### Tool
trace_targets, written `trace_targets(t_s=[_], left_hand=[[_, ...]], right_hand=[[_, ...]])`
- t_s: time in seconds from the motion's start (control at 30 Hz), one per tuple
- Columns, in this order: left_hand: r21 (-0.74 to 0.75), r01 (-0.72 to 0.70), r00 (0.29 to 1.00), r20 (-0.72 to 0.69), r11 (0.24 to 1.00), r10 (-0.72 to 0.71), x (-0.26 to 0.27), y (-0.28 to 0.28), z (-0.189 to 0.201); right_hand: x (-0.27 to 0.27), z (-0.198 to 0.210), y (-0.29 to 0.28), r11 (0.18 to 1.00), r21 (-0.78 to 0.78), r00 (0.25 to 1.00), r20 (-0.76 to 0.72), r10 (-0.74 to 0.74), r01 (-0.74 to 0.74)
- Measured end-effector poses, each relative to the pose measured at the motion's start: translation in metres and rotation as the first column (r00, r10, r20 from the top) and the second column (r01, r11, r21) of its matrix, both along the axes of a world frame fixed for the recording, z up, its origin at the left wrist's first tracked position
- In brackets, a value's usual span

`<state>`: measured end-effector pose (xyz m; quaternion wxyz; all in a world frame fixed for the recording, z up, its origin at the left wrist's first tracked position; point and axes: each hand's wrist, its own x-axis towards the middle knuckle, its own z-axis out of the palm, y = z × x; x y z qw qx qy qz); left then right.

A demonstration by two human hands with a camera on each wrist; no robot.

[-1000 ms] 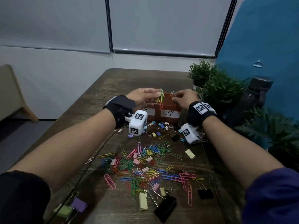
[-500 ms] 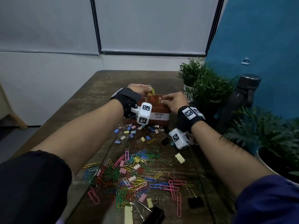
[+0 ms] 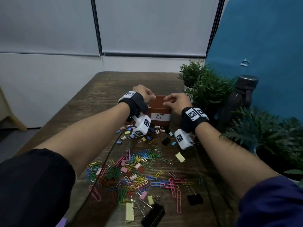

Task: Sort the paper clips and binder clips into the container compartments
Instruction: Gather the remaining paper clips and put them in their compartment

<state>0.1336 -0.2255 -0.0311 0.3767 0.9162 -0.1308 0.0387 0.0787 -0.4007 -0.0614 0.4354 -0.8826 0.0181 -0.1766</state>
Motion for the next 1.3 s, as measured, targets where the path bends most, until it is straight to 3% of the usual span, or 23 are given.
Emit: trace_targets(t_s=[0.1,0.2,0.3,0.37,0.5,0.6,0.7,0.8,0.9,1.0,1.17,1.23,1.3], left_hand=[[0.015,0.079,0.997,-0.006,0.997,-0.079,-0.019,0.014,0.001],[0.117,0.117,0.986,0.103,0.986,-0.129,-0.048,0.028,0.002],[0.241,0.173,0.953,0.203,0.955,-0.224,-0.085,0.043,0.000],[0.301,0.259,0.931,0.175,0.918,-0.320,-0.114,0.054,-0.005],[0.385,0.543,0.811,-0.012,0.746,-0.584,-0.185,0.074,-0.018],[0.389,0.703,0.693,-0.183,0.596,-0.697,-0.232,0.080,-0.027],[0.480,0.752,0.616,-0.269,0.451,-0.740,-0.257,0.078,-0.039],[0.583,0.730,0.609,-0.319,0.357,-0.726,-0.264,0.077,-0.049],[0.568,0.715,0.624,-0.257,0.407,-0.738,-0.266,0.078,-0.049],[0.513,0.699,0.669,-0.222,0.499,-0.709,-0.263,0.085,-0.042],[0.143,0.636,0.767,-0.222,0.758,-0.602,-0.245,0.113,-0.019],[0.156,0.515,0.856,-0.139,0.843,-0.497,-0.230,0.129,-0.012],[0.296,0.350,0.935,-0.047,0.889,-0.352,-0.210,0.147,-0.011]], right_hand=[[-0.019,0.007,0.003,0.997,-0.065,0.997,0.069,-0.029,0.034],[-0.044,0.010,0.011,0.991,-0.130,0.996,0.082,0.024,-0.013],[-0.080,0.009,0.017,0.964,-0.248,0.995,0.008,0.098,-0.093],[-0.112,0.010,0.018,0.934,-0.311,0.983,-0.098,0.155,-0.178],[-0.176,0.008,0.016,0.858,-0.408,0.927,-0.326,0.184,-0.313],[-0.217,0.009,0.012,0.801,-0.478,0.895,-0.420,0.151,-0.360],[-0.247,0.011,0.004,0.801,-0.451,0.827,-0.554,0.094,-0.394],[-0.264,0.010,-0.004,0.779,-0.449,0.736,-0.676,0.023,-0.437],[-0.273,0.004,-0.006,0.774,-0.410,0.664,-0.748,0.019,-0.483],[-0.274,-0.003,-0.004,0.761,-0.444,0.701,-0.713,0.020,-0.473],[-0.269,-0.002,-0.001,0.786,-0.453,0.762,-0.647,0.035,-0.421],[-0.261,0.002,-0.003,0.795,-0.495,0.836,-0.549,0.027,-0.351],[-0.252,0.008,-0.007,0.825,-0.490,0.872,-0.489,0.006,-0.280]])
